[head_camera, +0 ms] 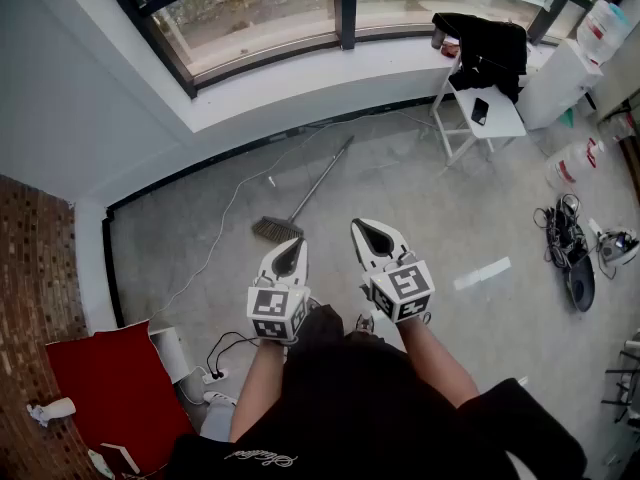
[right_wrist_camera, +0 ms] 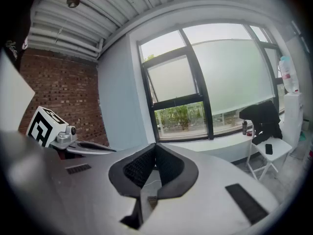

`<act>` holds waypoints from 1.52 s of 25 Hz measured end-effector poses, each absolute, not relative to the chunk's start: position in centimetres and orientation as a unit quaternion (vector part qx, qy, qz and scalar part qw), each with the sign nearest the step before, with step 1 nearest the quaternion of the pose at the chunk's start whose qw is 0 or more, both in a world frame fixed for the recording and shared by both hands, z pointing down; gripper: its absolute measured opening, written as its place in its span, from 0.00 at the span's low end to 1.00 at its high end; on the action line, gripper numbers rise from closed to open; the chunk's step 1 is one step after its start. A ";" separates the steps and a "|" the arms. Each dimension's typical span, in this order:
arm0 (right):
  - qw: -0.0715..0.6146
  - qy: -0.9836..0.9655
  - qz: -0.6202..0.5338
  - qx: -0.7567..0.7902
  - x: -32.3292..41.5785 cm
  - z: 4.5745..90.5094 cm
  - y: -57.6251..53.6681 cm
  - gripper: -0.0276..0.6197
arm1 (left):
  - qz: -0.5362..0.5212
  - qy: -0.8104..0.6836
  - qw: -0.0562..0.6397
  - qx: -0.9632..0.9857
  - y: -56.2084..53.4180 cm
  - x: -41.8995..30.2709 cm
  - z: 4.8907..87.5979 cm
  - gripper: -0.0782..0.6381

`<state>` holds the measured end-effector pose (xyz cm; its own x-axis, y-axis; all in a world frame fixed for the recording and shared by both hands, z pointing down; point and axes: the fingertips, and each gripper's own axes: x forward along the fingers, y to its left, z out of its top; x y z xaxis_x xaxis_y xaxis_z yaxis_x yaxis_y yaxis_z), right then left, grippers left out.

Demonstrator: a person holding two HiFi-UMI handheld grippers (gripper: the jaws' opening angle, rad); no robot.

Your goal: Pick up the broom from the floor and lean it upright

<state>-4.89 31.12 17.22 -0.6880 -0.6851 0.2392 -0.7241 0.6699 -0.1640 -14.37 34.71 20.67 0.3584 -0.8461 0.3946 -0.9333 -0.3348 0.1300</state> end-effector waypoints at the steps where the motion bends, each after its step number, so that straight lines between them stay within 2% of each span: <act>1: 0.081 -0.910 0.124 0.387 -5.4 17.3 31.0 0.05 | 0.129 -0.552 0.169 0.807 34.6 -14.8 20.7 0.12; 12: 0.095 -0.904 0.109 0.402 -10.9 17.5 28.9 0.05 | 0.124 -0.526 0.172 0.823 32.4 -19.5 21.7 0.12; 19: 0.125 -0.900 0.114 0.402 -11.7 18.6 28.7 0.05 | 0.118 -0.528 0.180 0.822 32.0 -20.7 22.3 0.12; 26: 0.127 -0.902 0.113 0.398 -12.7 19.0 26.8 0.05 | 0.128 -0.537 0.188 0.812 30.9 -22.7 23.3 0.12; 38: 0.121 -0.902 0.139 0.391 -10.3 20.6 22.1 0.05 | 0.167 -0.516 0.189 0.819 25.4 -19.8 23.9 0.12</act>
<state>-10.27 22.09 20.64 -0.6641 -0.6720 0.3275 -0.7395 0.6548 -0.1560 -19.76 25.44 23.94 0.4115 -0.7822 0.4678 -0.9080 -0.3961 0.1365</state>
